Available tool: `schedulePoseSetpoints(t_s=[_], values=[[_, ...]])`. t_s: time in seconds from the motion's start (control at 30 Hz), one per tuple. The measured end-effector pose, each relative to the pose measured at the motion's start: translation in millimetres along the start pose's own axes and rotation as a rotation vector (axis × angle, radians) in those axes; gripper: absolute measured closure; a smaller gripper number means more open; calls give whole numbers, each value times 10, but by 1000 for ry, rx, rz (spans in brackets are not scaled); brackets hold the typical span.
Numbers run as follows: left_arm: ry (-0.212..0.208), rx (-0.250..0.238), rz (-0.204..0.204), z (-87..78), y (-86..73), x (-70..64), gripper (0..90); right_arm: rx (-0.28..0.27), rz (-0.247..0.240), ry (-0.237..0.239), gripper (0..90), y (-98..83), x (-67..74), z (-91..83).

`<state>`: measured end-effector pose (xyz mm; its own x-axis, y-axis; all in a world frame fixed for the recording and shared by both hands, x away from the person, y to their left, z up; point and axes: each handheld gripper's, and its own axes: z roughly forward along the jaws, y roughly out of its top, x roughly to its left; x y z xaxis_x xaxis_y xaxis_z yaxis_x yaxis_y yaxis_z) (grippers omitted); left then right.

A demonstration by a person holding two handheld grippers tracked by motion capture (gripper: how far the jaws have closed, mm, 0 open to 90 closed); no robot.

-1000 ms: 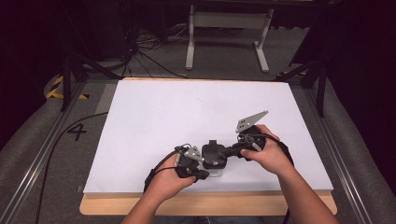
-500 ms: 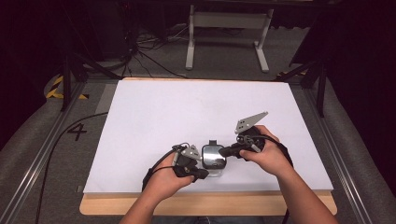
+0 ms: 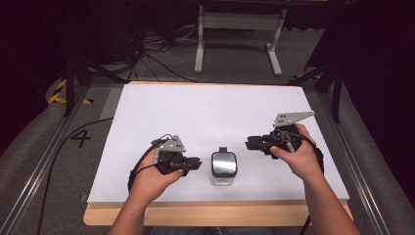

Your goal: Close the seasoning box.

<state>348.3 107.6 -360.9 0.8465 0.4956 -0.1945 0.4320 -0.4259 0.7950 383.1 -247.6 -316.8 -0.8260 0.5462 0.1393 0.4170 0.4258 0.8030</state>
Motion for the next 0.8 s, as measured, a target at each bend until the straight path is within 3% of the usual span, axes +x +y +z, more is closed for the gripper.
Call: schedulePoseSetpoints(t_s=[0.3, 0.43, 0.5, 0.6, 0.7, 0.8], values=[[150, -38, -83, -107, -97, 368, 749, -7, 86, -170, 634, -219, -336, -185], [174, -36, -127, -87, -170, 532, 730, 9, 131, -234, 602, -360, -515, -203], [187, -32, -140, -74, -194, 580, 716, 11, 139, -247, 595, -396, -561, -200], [234, -27, -157, -28, -289, 740, 688, 32, 176, -297, 563, -554, -744, -174], [230, -40, -182, -7, -327, 785, 661, 41, 196, -308, 562, -623, -819, -158], [261, -34, -191, 42, -381, 848, 641, 40, 220, -312, 561, -734, -932, -122]])
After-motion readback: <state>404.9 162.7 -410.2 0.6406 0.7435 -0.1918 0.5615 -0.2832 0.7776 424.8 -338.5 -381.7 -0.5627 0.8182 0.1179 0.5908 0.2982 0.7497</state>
